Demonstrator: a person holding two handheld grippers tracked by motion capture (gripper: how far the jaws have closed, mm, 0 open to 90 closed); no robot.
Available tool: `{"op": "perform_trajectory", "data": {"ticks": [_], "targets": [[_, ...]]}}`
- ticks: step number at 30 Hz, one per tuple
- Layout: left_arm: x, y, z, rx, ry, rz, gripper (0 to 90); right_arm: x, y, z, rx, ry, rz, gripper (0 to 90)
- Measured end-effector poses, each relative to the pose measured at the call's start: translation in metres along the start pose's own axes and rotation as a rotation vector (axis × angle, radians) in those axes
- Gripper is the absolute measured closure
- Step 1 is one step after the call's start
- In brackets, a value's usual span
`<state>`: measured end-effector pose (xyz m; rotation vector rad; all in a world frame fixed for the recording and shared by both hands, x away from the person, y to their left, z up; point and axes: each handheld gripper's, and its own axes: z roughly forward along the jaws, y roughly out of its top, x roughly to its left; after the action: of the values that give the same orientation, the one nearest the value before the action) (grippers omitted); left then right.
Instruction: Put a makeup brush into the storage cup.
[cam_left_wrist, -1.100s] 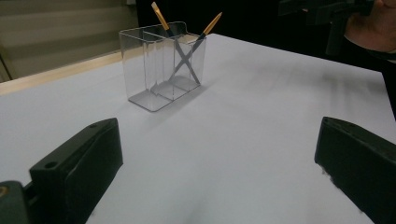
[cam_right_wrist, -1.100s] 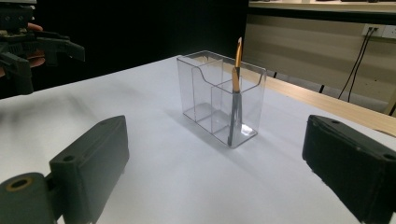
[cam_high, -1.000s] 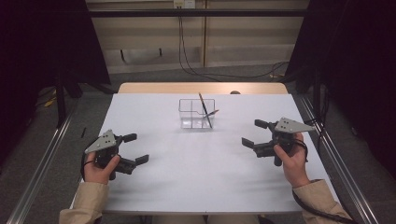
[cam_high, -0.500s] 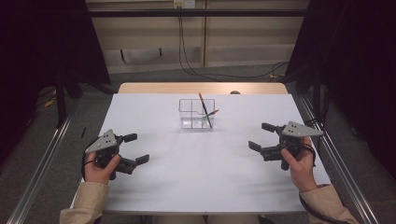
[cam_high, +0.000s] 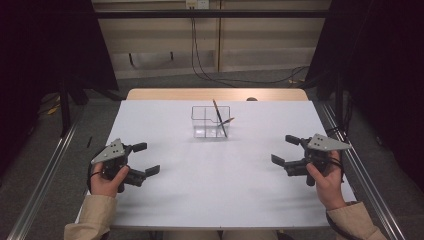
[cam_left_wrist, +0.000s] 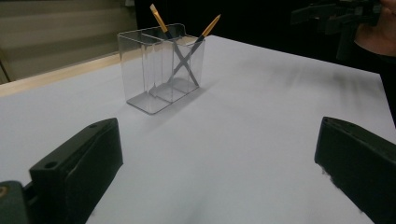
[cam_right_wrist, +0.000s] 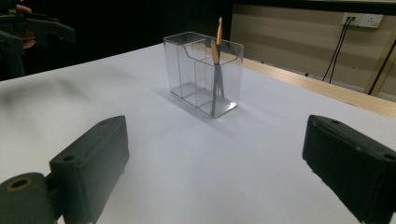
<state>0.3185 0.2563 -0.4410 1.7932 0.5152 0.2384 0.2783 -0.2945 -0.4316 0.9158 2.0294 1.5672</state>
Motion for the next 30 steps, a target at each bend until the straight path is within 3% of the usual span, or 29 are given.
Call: {"op": "perform_trajectory", "data": {"ticks": [30], "targets": [[0.000, 0.001, 0.000, 0.000, 0.007, 0.005, 0.9, 0.003, -0.011, -0.020, 0.021, -0.008, -0.018, 7.1]]}}
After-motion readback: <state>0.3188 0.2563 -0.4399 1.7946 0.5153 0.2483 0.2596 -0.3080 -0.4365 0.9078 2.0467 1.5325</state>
